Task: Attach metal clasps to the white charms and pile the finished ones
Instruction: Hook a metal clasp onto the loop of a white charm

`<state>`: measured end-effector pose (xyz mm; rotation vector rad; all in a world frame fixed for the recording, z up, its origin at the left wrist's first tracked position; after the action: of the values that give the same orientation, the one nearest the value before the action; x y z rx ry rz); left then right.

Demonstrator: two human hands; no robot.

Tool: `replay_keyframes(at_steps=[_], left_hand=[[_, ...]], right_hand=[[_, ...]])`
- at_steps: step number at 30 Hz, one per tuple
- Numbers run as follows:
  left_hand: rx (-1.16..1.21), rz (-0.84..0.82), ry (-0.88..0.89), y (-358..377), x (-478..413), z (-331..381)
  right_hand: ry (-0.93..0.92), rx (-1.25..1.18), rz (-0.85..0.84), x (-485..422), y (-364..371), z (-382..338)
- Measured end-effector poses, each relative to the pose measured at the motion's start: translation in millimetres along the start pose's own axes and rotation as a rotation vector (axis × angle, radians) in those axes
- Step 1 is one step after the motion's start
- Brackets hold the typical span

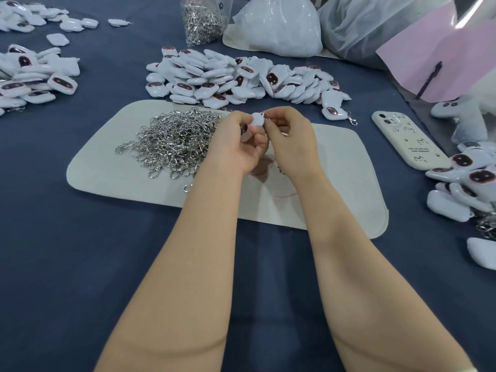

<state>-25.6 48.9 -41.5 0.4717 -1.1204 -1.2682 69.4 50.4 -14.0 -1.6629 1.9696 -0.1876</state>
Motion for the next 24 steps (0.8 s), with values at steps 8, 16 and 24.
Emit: replay_keyframes(at_steps=[8,16,24], left_hand=[[0.148,-0.033,-0.077,2.4,1.3,-5.6],[-0.088,0.034,0.022,1.3,0.3,-4.2],[-0.708,0.075,0.473,13.2,8.3,24.0]], right_hand=[[-0.003,-0.018,0.073,0.6,-0.2,3.2],[-0.041,0.008,0.17,1.7,-7.0,-0.4],[-0.141,0.197,0.121,3.3,-8.8,-6.2]])
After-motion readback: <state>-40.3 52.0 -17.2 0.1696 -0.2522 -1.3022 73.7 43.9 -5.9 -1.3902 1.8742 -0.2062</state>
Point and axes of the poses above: each hand's wrist, its own x-axis away from the middle knuckle, its own y-axis out of the palm, z = x × y, the point moved 6 cm from there along -x, towards the middle knuckle, and after that the axes turned 5 degrees about x, right-handed, at the moved point
